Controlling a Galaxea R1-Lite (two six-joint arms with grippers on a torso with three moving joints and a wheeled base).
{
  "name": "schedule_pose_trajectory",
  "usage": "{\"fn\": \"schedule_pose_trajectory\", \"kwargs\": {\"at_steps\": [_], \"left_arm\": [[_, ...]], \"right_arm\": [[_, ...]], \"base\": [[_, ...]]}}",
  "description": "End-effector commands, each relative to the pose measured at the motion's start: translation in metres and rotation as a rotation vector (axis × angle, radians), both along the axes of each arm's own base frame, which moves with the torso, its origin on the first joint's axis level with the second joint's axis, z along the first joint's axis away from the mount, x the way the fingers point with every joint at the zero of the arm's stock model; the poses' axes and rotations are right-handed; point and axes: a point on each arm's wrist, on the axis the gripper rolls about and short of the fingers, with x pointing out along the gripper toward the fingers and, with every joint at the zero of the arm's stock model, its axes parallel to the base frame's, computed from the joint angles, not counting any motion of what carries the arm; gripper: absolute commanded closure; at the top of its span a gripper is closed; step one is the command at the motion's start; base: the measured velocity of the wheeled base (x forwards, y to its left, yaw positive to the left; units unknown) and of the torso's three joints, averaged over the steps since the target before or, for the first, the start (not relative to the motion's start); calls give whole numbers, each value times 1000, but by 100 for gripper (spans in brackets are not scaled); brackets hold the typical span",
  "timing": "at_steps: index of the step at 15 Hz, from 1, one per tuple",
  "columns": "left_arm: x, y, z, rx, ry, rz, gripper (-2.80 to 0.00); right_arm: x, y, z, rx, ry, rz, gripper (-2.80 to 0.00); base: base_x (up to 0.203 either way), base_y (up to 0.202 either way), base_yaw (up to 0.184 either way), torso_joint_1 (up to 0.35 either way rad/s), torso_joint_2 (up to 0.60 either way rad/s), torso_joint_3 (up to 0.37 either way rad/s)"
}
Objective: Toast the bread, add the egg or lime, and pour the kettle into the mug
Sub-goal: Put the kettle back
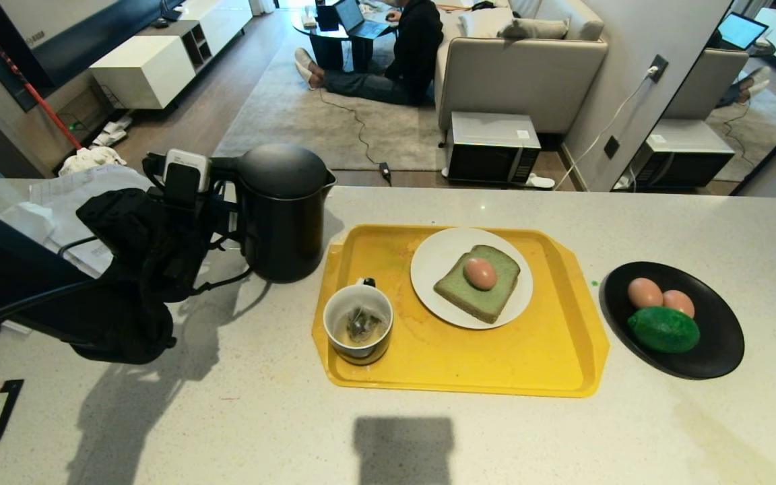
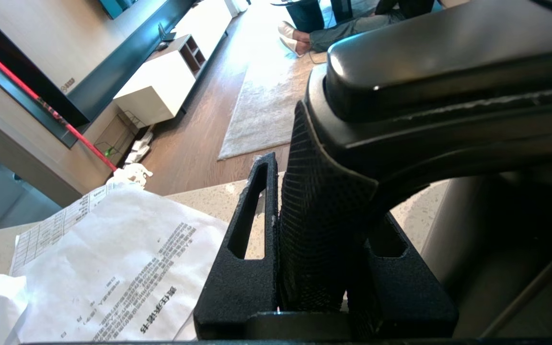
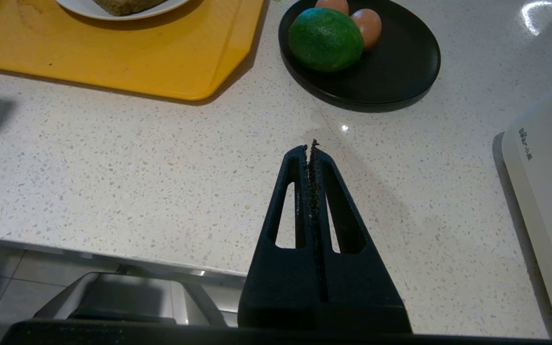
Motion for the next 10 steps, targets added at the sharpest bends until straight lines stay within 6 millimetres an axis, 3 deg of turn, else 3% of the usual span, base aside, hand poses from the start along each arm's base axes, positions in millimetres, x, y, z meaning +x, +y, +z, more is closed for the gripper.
{"fn": "schedule_pose_trajectory", "kwargs": {"at_steps": [1, 5, 6, 10], "left_arm": [[-4, 1, -4, 6, 11, 5, 0], [-7, 5, -9, 12, 36, 12, 0], [-7, 6, -9, 12, 35, 15, -280], [-11, 8, -10, 3, -2, 17, -280]], "right_arm": [[0, 0, 0, -1, 2, 1, 0], [0, 0, 0, -1, 2, 1, 0], [0, 0, 0, -1, 2, 1, 0], [0, 0, 0, -1, 2, 1, 0]], "base": [[0, 0, 0, 0, 0, 0], [0, 0, 0, 0, 0, 0], [0, 0, 0, 0, 0, 0], [0, 0, 0, 0, 0, 0]]}}
